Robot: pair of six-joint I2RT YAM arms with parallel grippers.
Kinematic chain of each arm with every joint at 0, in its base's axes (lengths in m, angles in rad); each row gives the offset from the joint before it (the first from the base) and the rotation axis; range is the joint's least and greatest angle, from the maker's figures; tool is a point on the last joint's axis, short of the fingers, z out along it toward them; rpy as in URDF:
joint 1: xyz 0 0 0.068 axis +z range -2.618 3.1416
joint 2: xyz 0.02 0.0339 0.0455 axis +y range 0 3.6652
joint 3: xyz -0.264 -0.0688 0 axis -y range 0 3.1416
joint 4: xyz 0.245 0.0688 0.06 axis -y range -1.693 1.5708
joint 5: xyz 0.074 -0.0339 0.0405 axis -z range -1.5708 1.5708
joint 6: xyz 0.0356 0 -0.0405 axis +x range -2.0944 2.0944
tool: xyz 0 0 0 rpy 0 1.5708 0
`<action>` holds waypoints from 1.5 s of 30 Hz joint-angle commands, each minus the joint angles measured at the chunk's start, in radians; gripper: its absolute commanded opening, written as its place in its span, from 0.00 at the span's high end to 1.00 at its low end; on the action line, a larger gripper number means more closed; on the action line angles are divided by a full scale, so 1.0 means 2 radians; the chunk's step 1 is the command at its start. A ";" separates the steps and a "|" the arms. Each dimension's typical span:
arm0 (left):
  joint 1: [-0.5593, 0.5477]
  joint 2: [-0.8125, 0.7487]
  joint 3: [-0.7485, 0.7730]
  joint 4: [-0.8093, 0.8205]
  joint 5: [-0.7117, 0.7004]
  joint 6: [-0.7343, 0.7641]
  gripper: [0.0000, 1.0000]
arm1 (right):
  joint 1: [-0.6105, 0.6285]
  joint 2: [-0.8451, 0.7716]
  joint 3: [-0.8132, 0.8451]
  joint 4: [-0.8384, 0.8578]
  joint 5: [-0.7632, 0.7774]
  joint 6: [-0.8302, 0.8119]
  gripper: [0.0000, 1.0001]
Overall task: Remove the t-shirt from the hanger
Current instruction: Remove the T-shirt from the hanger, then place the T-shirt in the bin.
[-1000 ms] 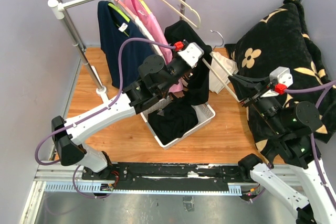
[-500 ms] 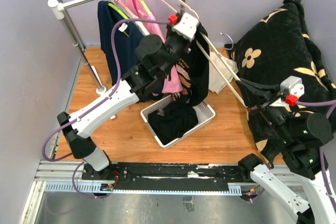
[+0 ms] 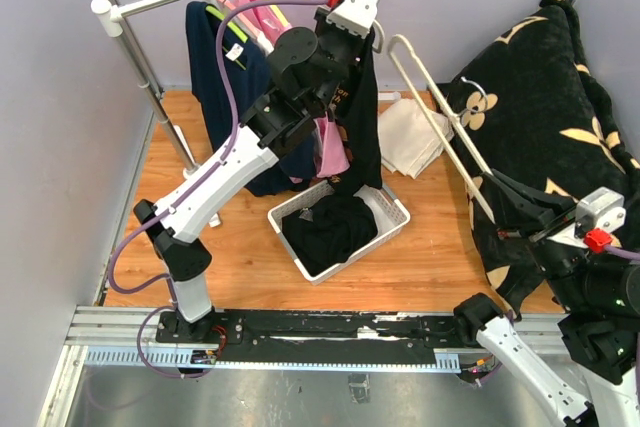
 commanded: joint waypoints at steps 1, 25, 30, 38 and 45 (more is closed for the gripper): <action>0.000 -0.017 0.035 -0.007 0.048 -0.020 0.99 | 0.008 -0.015 0.003 0.007 0.083 -0.011 0.99; 0.000 -0.085 0.096 0.079 0.272 -0.150 1.00 | 0.008 -0.015 -0.010 0.005 0.162 -0.010 0.99; 0.000 -0.102 0.073 0.083 0.281 -0.168 0.99 | 0.008 -0.020 -0.012 0.003 0.164 -0.011 0.99; 0.000 -0.118 0.061 0.087 0.299 -0.197 1.00 | 0.008 -0.019 -0.013 0.002 0.161 -0.008 0.99; 0.000 -0.117 0.083 0.093 0.287 -0.212 1.00 | 0.008 -0.016 -0.012 0.005 0.161 -0.007 0.99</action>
